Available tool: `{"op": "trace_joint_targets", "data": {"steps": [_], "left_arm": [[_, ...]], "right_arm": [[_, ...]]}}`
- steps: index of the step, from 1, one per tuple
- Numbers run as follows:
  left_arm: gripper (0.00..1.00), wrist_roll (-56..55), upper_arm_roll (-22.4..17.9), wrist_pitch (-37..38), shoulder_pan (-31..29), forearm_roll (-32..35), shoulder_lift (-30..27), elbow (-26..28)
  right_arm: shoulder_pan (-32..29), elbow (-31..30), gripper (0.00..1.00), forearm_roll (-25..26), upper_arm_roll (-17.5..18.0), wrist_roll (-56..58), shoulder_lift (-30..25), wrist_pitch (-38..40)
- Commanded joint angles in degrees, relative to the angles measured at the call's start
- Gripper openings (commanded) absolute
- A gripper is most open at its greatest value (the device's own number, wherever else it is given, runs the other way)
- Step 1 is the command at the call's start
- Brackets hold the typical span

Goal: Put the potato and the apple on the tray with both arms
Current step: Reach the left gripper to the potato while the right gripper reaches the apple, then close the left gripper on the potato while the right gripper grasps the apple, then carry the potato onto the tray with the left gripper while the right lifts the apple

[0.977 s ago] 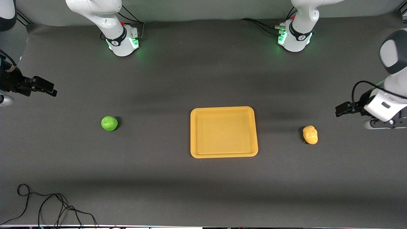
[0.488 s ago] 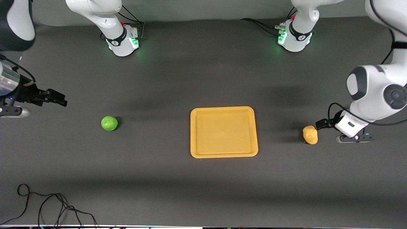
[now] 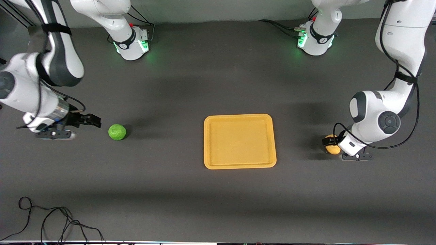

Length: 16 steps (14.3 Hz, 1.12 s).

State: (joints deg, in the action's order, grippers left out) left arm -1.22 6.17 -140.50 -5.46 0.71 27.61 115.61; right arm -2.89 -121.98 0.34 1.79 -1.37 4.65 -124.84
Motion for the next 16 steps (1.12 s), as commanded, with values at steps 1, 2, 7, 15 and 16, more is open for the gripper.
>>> {"op": "trace_joint_targets", "data": {"steps": [1,2,7,15,16], "left_arm": [[0.68,-1.3,-0.5,0.1,1.1,0.7,-0.7,-0.1],[0.58,-1.3,-0.5,0.0,1.2,0.7,-0.7,-0.2],[0.29,-3.7,-0.1,3.3,2.2,0.7,-4.4,-0.9],[0.29,-29.9,-0.1,17.5,22.0,0.4,-8.7,-10.5],[0.29,-33.2,-0.1,17.4,24.2,0.7,-7.0,-12.8]], "right_arm": [[0.8,-5.7,0.97,0.4,-0.5,-2.0,1.9,-8.5],[0.9,-6.8,0.97,0.4,-0.5,-2.6,3.9,-11.9],[1.6,-6.9,0.97,0.4,-0.5,-4.2,12.1,-16.2],[1.6,-6.5,0.64,0.5,-0.5,-4.0,16.4,-20.3],[1.6,-6.2,0.49,0.5,-0.5,-4.0,15.7,-19.7]]}}
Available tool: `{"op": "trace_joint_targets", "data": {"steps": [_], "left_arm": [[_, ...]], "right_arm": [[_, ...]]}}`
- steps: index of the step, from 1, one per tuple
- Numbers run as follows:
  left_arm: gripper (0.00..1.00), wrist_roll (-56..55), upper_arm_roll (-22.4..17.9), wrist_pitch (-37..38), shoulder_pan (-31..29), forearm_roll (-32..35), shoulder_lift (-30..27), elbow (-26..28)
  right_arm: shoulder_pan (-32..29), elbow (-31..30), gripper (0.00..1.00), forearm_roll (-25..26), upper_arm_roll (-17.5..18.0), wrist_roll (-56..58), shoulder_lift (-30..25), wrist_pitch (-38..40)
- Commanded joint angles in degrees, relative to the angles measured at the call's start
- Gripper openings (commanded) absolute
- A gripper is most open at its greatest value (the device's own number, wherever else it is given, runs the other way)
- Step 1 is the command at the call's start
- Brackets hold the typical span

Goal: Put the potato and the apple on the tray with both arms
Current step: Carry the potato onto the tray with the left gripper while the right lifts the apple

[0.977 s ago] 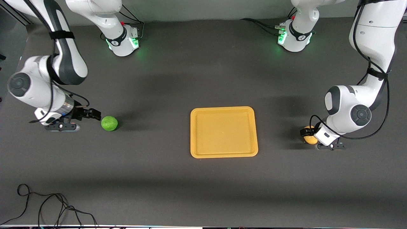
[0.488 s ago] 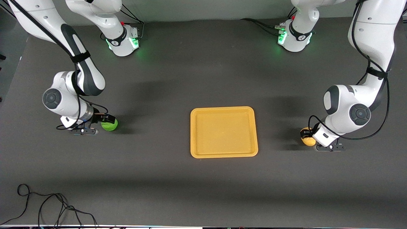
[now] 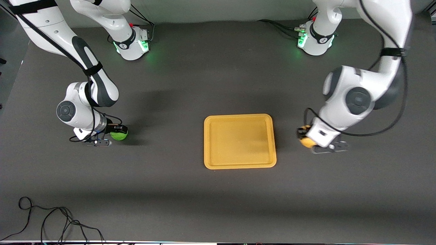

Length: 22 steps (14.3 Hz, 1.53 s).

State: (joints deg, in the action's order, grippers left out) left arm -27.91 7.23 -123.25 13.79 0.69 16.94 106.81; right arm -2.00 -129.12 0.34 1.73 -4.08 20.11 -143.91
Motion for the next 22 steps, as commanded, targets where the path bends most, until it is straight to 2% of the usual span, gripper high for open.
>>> {"op": "trace_joint_targets", "data": {"steps": [1,3,6,8,11,13,14,15,18,22], "left_arm": [[0.29,-9.2,-1.2,0.2,6.8,0.7,5.5,-6.2],[0.29,-10.4,-1.2,-0.4,9.8,1.1,8.2,-7.4],[0.30,-13.4,-1.3,-4.7,12.4,3.2,13.4,-7.1],[0.31,-16.6,-1.3,-6.9,13.9,6.4,16.5,-6.9],[0.35,-16.8,-1.3,-7.2,14.0,7.3,18.0,-6.9],[0.47,-16.8,-1.3,-7.3,14.0,7.4,18.3,-6.9],[0.69,-16.7,-1.3,-7.4,14.0,7.4,18.5,-6.9],[1.00,-16.6,-1.3,-7.6,13.9,7.7,18.6,-6.9],[1.00,-16.1,-1.6,-6.6,13.2,8.2,17.5,-7.1],[1.00,-11.7,-1.8,0.4,8.5,8.3,8.8,-7.1]], "right_arm": [[0.8,1.8,0.42,0.7,-0.3,-1.3,-0.9,1.5],[1.6,4.7,0.40,0.6,-0.1,-1.7,-3.7,9.4],[6.7,9.9,0.38,0.5,-0.1,-6.4,-6.1,16.5],[9.5,14.5,0.37,0.3,-0.1,-11.1,-5.3,17.6],[14.7,23.7,0.37,0.3,0.0,-19.8,-1.1,21.0],[17.5,31.3,0.37,0.3,0.0,-24.4,2.7,25.4],[18.8,34.3,0.36,0.2,0.0,-25.7,4.2,26.5],[19.4,36.3,0.36,-0.2,0.1,-26.7,5.5,26.7],[21.1,40.8,0.36,-5.0,0.0,-29.3,8.8,26.6],[23.4,44.8,0.36,-5.6,0.1,-34.1,10.7,26.6]]}}
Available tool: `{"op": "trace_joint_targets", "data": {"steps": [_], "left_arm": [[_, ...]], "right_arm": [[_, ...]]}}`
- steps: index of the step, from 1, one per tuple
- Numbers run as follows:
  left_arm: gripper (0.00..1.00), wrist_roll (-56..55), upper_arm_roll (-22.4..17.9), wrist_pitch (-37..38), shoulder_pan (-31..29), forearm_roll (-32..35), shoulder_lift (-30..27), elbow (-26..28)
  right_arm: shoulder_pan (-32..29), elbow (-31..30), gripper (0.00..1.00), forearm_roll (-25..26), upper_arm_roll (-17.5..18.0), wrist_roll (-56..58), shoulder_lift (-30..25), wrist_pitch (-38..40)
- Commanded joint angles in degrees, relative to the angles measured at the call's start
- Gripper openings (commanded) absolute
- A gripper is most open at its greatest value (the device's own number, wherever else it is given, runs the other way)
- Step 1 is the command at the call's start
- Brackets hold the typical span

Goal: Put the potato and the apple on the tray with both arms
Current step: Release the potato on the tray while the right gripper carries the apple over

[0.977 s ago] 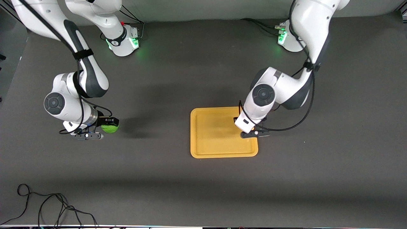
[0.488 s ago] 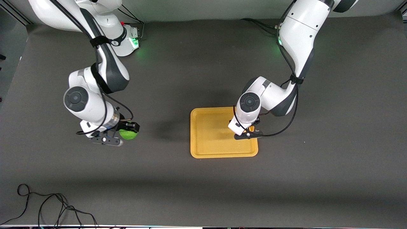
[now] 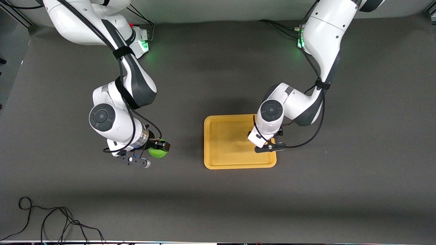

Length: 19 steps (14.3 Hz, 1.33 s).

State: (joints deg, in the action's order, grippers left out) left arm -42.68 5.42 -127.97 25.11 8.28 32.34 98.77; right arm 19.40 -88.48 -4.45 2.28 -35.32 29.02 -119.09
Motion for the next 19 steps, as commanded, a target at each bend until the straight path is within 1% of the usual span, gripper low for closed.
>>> {"op": "trace_joint_targets", "data": {"steps": [1,3,4,6,8,9,11,13,15,17,19], "left_arm": [[1.00,7.1,0.0,8.0,-5.1,0.7,-9.3,0.9],[1.00,11.0,-0.1,13.3,-8.8,0.8,-14.0,0.7],[1.00,14.3,0.0,15.3,-12.1,0.9,-16.6,0.6],[1.00,25.3,0.2,18.8,-17.8,0.0,-20.9,0.5],[1.00,31.1,0.2,23.1,-21.1,0.0,-24.1,0.5],[1.00,31.7,0.2,24.1,-22.1,-0.1,-25.5,0.5],[1.00,34.0,0.0,25.0,-23.9,-2.0,-27.7,0.6],[1.00,39.1,0.1,26.9,-27.3,-4.0,-28.9,0.6],[1.00,41.4,-0.2,27.7,-28.1,-5.2,-29.5,0.7],[1.00,43.4,-2.5,29.2,-27.3,-6.3,-31.0,0.6],[1.00,43.7,-2.7,31.2,-27.2,-7.1,-32.9,0.7]], "right_arm": [[2.7,4.7,0.36,-0.8,-0.4,-3.7,2.4,1.8],[6.7,7.1,0.36,-0.6,-0.4,-5.5,5.2,1.2],[8.3,10.1,0.36,-0.6,-0.4,-6.8,7.4,1.1],[11.9,17.5,0.37,-0.6,-0.4,-11.7,13.1,1.1],[16.2,24.3,0.37,-0.3,-0.5,-17.7,19.6,-1.5],[17.7,26.1,0.37,0.0,-0.8,-19.9,22.2,-3.2],[20.1,26.7,0.37,0.9,-1.1,-23.6,26.1,-8.3],[20.6,27.0,0.37,3.1,-1.2,-26.5,28.6,-10.4],[21.1,26.7,0.37,3.1,-1.1,-26.8,29.1,-10.7],[21.4,26.3,0.37,3.1,-1.1,-27.5,29.1,-10.7],[21.5,26.2,0.37,3.1,-1.1,-28.1,29.1,-10.4]]}}
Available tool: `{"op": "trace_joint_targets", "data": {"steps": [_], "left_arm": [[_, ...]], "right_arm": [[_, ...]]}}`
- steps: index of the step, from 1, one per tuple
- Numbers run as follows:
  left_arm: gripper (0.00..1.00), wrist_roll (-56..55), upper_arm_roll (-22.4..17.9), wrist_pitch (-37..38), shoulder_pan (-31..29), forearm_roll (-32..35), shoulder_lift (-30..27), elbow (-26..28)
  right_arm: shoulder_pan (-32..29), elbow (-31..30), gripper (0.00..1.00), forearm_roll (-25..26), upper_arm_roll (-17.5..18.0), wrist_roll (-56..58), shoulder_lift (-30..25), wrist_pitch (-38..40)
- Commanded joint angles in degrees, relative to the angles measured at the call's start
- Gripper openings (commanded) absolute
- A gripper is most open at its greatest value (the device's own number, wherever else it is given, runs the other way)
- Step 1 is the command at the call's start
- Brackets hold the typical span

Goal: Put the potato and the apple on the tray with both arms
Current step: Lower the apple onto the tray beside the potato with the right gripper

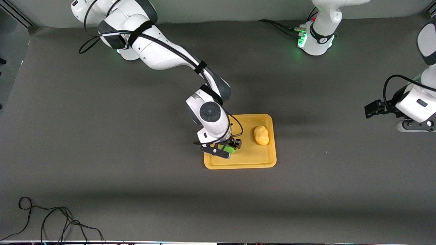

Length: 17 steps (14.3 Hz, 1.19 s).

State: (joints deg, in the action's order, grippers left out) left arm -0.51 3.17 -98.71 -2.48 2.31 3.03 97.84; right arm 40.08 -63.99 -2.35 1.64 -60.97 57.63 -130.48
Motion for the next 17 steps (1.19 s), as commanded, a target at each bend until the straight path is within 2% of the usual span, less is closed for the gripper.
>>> {"op": "trace_joint_targets", "data": {"steps": [1,3,5,10,11,12,14,17], "left_arm": [[1.00,2.0,-0.5,3.0,0.4,-1.2,-4.6,1.7],[1.00,2.0,-0.5,3.7,0.5,-1.3,-5.7,1.7],[1.00,2.1,-0.4,3.6,0.2,-1.3,-6.0,1.7],[1.00,2.4,-0.4,2.7,-0.2,-1.3,-5.8,2.1],[1.00,2.4,-0.4,2.7,-0.2,-1.3,-5.8,2.2],[1.00,2.4,-0.4,2.7,-0.2,-1.3,-5.8,2.2],[1.00,2.4,-0.5,2.0,-0.2,-1.1,-5.8,2.2],[1.00,2.3,-0.4,1.5,-0.1,-0.8,-5.8,3.2]], "right_arm": [[1.1,1.8,0.38,0.9,-0.4,-2.5,0.4,1.2],[1.7,1.8,0.38,0.8,-0.4,-2.7,0.4,1.2],[1.7,1.8,0.45,0.5,-0.3,-5.6,0.4,1.2],[1.8,-0.4,0.46,1.7,-0.4,-5.6,0.5,1.2],[1.8,-0.6,0.56,1.8,-0.4,-5.7,0.5,1.1],[1.8,-0.6,0.76,1.8,-0.4,-5.7,0.5,1.2],[1.8,-0.6,1.00,2.0,-0.4,-5.6,0.3,1.1],[1.1,-0.4,1.00,1.6,-0.4,-5.2,-1.1,1.8]]}}
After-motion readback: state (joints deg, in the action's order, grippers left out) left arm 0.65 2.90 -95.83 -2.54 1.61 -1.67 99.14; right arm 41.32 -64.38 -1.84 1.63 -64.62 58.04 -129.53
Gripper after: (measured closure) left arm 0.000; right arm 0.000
